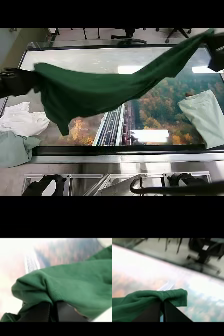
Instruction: Fold the shirts.
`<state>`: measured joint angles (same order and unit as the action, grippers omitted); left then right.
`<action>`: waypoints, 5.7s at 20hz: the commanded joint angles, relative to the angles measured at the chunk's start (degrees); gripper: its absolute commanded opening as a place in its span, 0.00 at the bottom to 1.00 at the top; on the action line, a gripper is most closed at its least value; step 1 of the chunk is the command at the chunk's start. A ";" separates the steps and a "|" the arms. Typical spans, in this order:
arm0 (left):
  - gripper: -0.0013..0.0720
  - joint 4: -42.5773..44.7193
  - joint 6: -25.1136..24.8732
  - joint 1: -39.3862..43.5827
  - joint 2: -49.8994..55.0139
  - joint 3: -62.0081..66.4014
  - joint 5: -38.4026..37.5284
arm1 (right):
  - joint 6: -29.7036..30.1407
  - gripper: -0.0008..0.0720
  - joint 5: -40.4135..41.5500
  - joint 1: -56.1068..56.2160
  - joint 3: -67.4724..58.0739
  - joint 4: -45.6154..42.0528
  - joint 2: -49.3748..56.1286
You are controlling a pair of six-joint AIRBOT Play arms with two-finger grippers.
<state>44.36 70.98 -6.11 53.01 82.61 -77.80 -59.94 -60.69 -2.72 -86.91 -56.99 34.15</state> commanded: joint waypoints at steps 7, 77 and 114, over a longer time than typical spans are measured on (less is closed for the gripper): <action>0.96 5.18 -6.32 7.39 28.65 -11.78 2.64 | -0.48 0.04 -4.63 -0.04 18.56 4.76 25.33; 0.28 21.40 5.16 3.45 41.86 -7.23 9.99 | 4.52 0.04 9.99 -1.73 10.86 14.19 44.68; 0.66 21.66 4.00 -5.97 45.94 -10.45 24.59 | -5.97 0.04 18.71 25.05 46.18 24.28 30.23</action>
<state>65.52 74.50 -13.54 97.38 72.36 -56.84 -66.78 -42.61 22.22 -40.66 -33.80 64.31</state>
